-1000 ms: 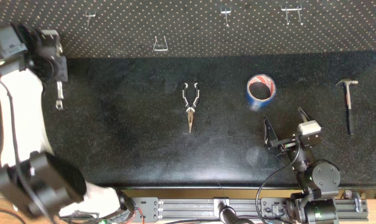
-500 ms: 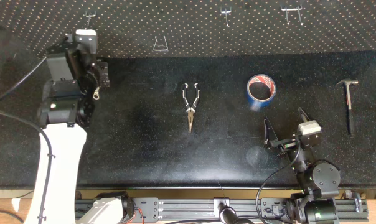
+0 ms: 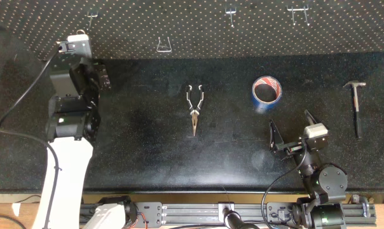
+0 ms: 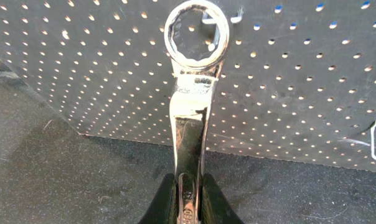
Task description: Place Tools Onto Pegboard
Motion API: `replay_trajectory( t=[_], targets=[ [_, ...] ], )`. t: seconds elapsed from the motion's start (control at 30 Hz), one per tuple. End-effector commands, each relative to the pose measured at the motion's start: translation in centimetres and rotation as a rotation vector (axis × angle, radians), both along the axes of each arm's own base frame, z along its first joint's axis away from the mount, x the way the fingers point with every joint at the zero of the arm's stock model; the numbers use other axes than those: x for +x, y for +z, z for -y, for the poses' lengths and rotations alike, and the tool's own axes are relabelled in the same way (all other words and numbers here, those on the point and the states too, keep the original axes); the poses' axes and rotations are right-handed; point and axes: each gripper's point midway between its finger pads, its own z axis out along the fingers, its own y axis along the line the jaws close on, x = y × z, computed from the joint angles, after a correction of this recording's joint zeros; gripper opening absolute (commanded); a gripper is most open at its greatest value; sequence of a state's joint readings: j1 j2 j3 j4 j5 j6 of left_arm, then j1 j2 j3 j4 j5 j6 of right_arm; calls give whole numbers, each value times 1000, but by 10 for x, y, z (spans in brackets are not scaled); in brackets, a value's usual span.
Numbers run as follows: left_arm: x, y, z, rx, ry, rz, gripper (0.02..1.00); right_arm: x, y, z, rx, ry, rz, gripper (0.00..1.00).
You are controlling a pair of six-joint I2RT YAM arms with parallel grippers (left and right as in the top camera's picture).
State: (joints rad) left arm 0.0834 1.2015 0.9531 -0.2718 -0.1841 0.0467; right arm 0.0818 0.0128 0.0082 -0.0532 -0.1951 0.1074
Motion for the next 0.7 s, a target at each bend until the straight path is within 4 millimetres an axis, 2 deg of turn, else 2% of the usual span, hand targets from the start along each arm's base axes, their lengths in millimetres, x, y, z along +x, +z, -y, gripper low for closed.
replay_trajectory(
  t=[0.03,0.2,0.7],
  targets=[
    [13,-11,-5,1,26,2,27,0,-1,-1,-7,3,3,976],
    [27,-17,-5,0,22,18,29,0,-1,-1,-7,3,3,976],
    [25,-36,0,-15,-8,-53,29,0,-1,-1,-7,3,3,976]
  ],
)
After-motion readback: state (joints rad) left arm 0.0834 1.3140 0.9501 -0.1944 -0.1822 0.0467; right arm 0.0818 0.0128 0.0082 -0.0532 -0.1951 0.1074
